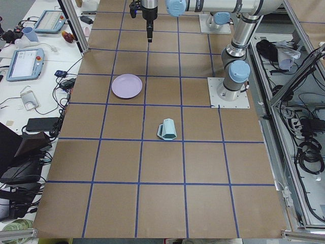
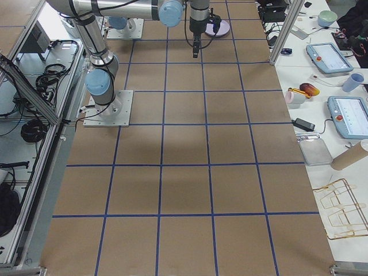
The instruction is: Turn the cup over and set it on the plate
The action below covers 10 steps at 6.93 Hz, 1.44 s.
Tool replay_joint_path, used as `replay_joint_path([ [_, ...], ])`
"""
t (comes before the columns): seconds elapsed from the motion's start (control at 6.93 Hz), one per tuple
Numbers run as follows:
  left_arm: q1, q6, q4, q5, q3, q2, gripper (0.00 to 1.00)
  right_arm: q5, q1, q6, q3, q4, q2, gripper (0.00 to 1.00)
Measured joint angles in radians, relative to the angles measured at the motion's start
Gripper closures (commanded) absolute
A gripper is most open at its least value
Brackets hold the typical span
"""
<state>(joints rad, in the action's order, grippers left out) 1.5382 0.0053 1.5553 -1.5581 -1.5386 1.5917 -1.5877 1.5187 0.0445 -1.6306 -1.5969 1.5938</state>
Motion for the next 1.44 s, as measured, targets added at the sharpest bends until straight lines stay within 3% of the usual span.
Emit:
replay_joint_path([
  [1.44, 0.002, -0.002, 0.005, 0.024, -0.050, -0.021, 0.00, 0.000, 0.000, 0.000, 0.000, 0.000, 0.000, 0.00],
])
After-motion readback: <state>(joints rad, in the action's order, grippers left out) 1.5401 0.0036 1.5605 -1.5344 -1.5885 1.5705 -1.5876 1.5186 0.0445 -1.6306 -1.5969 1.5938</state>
